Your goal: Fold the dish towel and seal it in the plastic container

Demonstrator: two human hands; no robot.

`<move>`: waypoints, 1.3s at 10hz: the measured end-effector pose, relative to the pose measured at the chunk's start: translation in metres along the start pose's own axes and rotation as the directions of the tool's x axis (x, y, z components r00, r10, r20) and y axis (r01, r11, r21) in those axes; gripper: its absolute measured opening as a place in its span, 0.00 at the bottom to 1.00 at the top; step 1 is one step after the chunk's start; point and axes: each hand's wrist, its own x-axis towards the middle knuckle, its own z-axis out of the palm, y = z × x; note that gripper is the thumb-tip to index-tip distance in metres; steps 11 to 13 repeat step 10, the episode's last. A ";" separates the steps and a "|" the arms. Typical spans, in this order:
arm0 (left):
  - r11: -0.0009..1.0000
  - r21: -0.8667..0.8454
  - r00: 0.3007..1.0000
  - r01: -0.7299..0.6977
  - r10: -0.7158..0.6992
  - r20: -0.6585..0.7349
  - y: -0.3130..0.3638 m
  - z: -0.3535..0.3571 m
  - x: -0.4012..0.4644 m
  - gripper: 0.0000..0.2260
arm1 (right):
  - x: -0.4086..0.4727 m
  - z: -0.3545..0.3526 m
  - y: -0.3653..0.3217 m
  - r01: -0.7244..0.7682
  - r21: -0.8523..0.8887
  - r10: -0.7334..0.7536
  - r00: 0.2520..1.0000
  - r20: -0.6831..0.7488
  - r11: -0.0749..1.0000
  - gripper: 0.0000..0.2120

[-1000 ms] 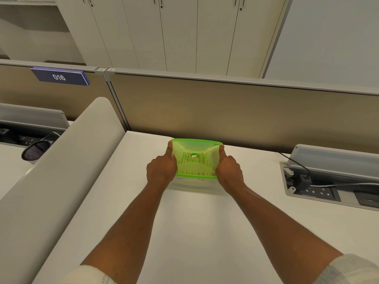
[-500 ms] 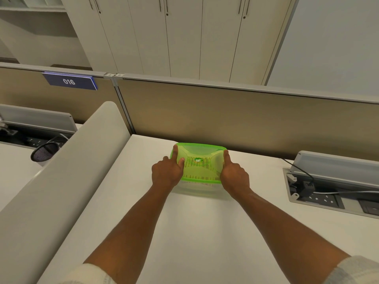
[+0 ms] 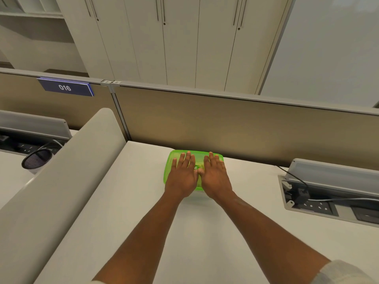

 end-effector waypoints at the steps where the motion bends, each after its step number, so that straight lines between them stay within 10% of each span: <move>1: 1.000 0.010 0.999 0.015 -0.014 -0.045 0.000 0.007 -0.003 0.27 | -0.004 0.009 0.004 -0.006 -0.025 0.006 1.000 -0.019 1.000 0.28; 13: 0.999 -0.028 0.992 0.036 -0.039 -0.119 0.022 -0.029 -0.006 0.29 | -0.011 -0.016 0.007 -0.057 0.067 0.064 0.993 -0.102 0.996 0.29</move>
